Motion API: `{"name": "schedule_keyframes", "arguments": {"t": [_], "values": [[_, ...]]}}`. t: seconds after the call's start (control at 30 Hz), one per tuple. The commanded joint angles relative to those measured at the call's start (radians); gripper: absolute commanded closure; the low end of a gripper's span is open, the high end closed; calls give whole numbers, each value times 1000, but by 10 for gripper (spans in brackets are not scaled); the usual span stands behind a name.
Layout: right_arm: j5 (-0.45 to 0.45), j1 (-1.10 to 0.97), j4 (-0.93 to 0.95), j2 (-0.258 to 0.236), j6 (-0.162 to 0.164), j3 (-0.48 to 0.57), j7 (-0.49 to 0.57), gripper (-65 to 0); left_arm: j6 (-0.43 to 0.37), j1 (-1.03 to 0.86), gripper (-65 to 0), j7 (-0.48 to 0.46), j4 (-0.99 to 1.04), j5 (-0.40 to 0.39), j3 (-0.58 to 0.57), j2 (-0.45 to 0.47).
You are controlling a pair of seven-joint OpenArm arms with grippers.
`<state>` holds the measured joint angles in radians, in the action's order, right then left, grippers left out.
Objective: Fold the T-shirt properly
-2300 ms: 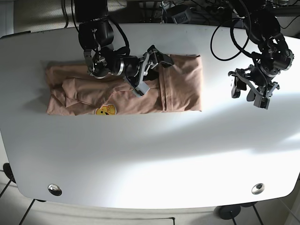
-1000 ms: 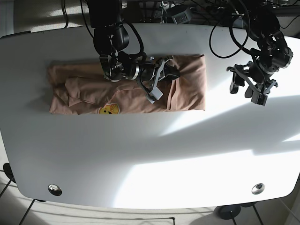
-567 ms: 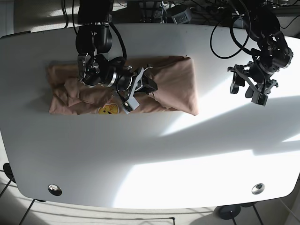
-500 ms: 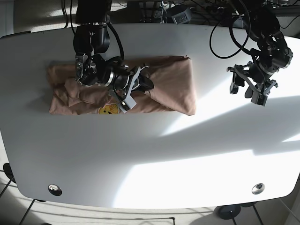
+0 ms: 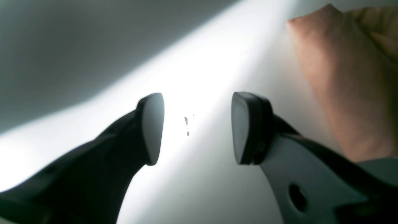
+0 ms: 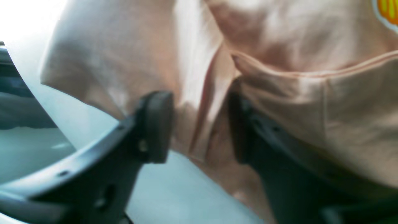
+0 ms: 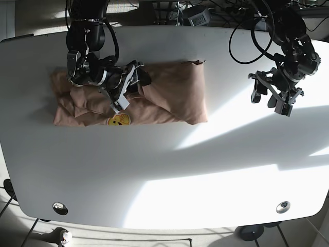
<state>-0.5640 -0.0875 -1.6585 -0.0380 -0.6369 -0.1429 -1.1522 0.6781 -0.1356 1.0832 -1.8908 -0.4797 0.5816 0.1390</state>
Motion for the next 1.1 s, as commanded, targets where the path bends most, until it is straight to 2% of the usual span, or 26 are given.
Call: {"name": "schedule_keyframes", "arguments": {"t": [0.03, 0.1, 0.17, 0.3, 0.47, 0.53, 0.67, 0.73, 0.77, 0.87, 0.97, 1.03, 1.1], "values": [[-21, -7, -76, -3, -14, -2, 21, -482, 2, 9, -325, -19, -22, -18, -25, 11], [-23, -22, -148, 2, -16, -13, 21, -530, 4, 9, -325, -19, -25, -20, -65, 11], [-23, -19, -197, 7, -18, -7, 21, -533, 4, 12, -325, -19, -25, -20, -133, 9], [-21, 18, -171, 45, -18, -7, 21, -531, 1, 41, -325, -19, -25, -20, -252, -43], [-21, 36, -98, 42, -18, -13, 22, -530, -4, 113, -325, -19, -16, -14, -467, -141], [-21, 35, -104, 40, -18, -25, 47, -484, -4, 106, -322, -19, -16, -12, -550, -140], [-21, 39, -102, 40, -18, -139, 48, -200, 2, 41, -181, -19, 47, -12, -570, -118], [-21, 56, -102, 40, -18, -165, 50, -89, 2, 27, -150, -19, 86, -14, -573, -91], [-21, 58, -102, 39, -18, -182, 48, -54, 2, 24, -147, -21, 119, -14, -572, -86], [-21, 58, -102, 39, -18, -215, 48, -73, 2, 23, -147, -28, 225, -14, -573, -58], [-21, 59, -104, 39, -18, -222, 48, -71, -2, 23, -149, -88, 294, -12, -595, -12], [-23, 61, -104, 39, -18, -225, 48, -71, -2, 23, -146, -111, 294, -17, -653, 29], [-23, 70, -145, 30, -18, -295, 47, -75, 2, 17, -146, -113, 211, -18, -665, 47]]}}
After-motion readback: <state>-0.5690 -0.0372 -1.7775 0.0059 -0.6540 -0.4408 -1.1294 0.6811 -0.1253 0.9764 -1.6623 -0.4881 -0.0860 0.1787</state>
